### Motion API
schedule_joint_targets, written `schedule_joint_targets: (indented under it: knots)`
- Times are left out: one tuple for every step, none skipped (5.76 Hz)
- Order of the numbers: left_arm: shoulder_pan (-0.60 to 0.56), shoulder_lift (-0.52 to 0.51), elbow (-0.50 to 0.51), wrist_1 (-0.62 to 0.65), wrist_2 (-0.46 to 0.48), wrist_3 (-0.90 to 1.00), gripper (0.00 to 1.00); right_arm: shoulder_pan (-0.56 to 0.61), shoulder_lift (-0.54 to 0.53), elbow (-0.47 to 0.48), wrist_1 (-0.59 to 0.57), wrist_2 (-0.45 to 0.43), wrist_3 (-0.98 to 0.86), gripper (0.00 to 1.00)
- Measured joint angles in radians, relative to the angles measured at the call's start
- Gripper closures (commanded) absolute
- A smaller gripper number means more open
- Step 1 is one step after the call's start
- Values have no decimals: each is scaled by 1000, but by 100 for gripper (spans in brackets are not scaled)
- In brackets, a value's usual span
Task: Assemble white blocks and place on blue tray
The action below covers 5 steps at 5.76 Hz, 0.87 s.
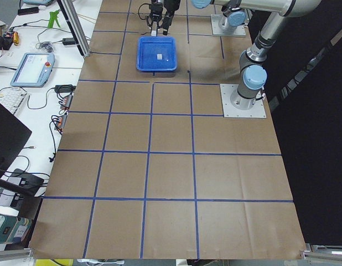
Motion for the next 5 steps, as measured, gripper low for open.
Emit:
schedule_joint_targets:
  knots:
    - [8, 1, 0, 2, 0, -8, 0, 45, 28, 36, -99, 0, 49, 68]
    - [14, 2, 1, 2, -1, -10, 0, 72, 71, 45, -157, 0, 60, 68]
    - [17, 2, 2, 1, -1, -11, 0, 81, 112, 46, -204, 0, 61, 68]
    - [24, 3, 6, -3, -1, -12, 0, 84, 137, 43, -231, 0, 59, 68]
    - [33, 3, 26, -39, -1, -14, 0, 85, 149, 43, -239, 0, 58, 68]
